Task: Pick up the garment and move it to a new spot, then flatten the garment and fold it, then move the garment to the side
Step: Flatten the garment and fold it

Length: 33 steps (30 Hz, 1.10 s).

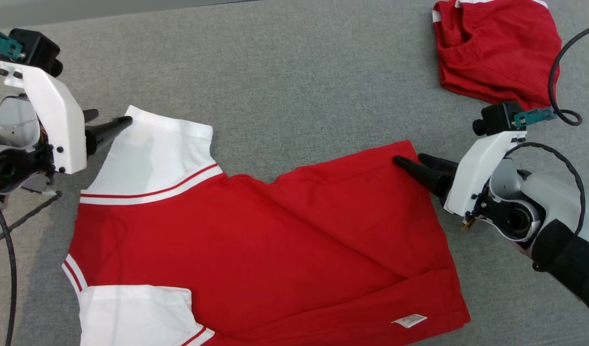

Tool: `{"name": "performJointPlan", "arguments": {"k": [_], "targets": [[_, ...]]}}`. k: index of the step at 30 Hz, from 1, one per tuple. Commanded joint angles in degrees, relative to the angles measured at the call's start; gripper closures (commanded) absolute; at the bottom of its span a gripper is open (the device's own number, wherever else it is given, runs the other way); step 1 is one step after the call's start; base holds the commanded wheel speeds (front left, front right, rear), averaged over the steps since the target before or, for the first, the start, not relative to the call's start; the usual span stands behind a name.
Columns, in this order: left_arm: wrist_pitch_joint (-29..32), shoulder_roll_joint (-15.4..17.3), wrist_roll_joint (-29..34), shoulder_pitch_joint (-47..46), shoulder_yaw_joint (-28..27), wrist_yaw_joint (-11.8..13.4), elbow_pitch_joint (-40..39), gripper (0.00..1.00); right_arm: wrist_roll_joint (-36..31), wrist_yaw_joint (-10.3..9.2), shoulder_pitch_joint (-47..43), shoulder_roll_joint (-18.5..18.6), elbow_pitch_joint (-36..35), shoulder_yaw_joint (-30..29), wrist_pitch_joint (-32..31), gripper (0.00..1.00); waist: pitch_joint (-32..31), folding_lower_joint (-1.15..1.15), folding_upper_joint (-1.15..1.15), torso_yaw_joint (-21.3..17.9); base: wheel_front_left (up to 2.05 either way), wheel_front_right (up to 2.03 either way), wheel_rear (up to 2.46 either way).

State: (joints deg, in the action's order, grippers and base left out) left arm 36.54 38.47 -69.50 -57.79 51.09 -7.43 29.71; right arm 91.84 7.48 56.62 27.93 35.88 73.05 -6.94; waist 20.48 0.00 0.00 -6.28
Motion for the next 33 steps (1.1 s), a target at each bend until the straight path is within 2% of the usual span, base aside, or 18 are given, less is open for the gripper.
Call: {"name": "performJointPlan", "arguments": {"k": [1, 4, 14, 22, 23, 24, 25, 26, 27, 28, 33], "targets": [[-0.34, 0.28, 1.0, -1.7, 0.33, -0.06, 1.35, 0.0, -0.63, 0.04, 0.67, -0.53, 0.3, 0.18, -0.59, 0.0, 1.81, 0.0, 0.0, -1.41, 0.0, 0.0, 0.0], [-0.43, 0.3, 2.97, -3.7, 2.2, -0.07, 4.15, 0.0, -1.31, 0.02, 1.04, -2.14, 0.6, 0.36, -1.17, 0.0, 3.44, 0.0, 0.0, -2.4, 0.0, 0.0, 0.0], [1.82, -1.26, 1.4, -7.56, 5.03, -0.07, 9.81, 0.0, -2.38, -0.2, 1.33, -6.12, 1.56, 1.05, -4.76, 0.0, 6.45, 0.0, 0.0, -3.95, 0.0, 0.0, 0.0], [2.9, -1.78, -0.1, -7.91, 6.83, -0.07, 10.82, 0.0, -2.09, -0.18, 0.11, -6.39, 0.12, 1.4, -6.99, 0.0, 6.32, 0.0, 0.0, -3.81, 0.0, 0.0, 0.0], [2.95, -1.75, -0.32, -7.97, 7.05, -0.07, 10.81, 0.02, -2.06, -0.19, 0.01, -6.32, -0.03, 1.39, -7.25, 0.16, 6.3, 0.0, 0.0, -3.75, 0.0, 0.0, 0.0], [2.88, -1.74, -0.32, -8.02, 7.22, -0.07, 10.8, 0.07, -2.06, -0.16, -0.08, -6.29, -0.2, 1.43, -7.53, 0.36, 6.28, 0.0, 0.0, -3.69, 0.0, 0.0, 0.0], [2.65, -1.74, -0.44, -8.06, 7.33, -0.07, 10.74, 0.32, -2.07, -0.11, -0.19, -6.29, -0.4, 1.47, -7.9, 0.62, 6.29, 0.0, 0.0, -3.63, 0.0, 0.0, 0.0], [2.45, -1.75, -0.57, -8.12, 7.48, -0.07, 10.68, 0.52, -2.12, -0.06, -0.22, -6.36, -0.65, 1.48, -7.99, 0.88, 6.32, 0.0, 0.0, -3.58, 0.0, 0.0, 0.0], [2.34, -1.75, -0.65, -8.25, 7.64, -0.07, 10.57, 0.65, -2.16, 0.03, -0.2, -6.43, -0.89, 1.47, -7.89, 1.0, 6.38, 0.0, 0.0, -3.54, 0.0, 0.0, 0.0], [2.0, -1.72, -0.78, -8.46, 7.78, -0.07, 10.28, 1.0, -2.24, 0.02, 0.0, -6.4, -1.13, 1.4, -7.86, 1.0, 6.46, 0.0, 0.0, -3.49, 0.0, 0.0, 0.0], [1.29, -1.44, -2.13, -8.4, 8.37, -0.08, 9.61, 1.0, -2.89, 0.02, 0.15, -5.9, -1.94, 0.89, -6.43, 1.0, 6.18, 0.0, 0.0, -3.29, 0.0, 0.0, 0.0]]}}
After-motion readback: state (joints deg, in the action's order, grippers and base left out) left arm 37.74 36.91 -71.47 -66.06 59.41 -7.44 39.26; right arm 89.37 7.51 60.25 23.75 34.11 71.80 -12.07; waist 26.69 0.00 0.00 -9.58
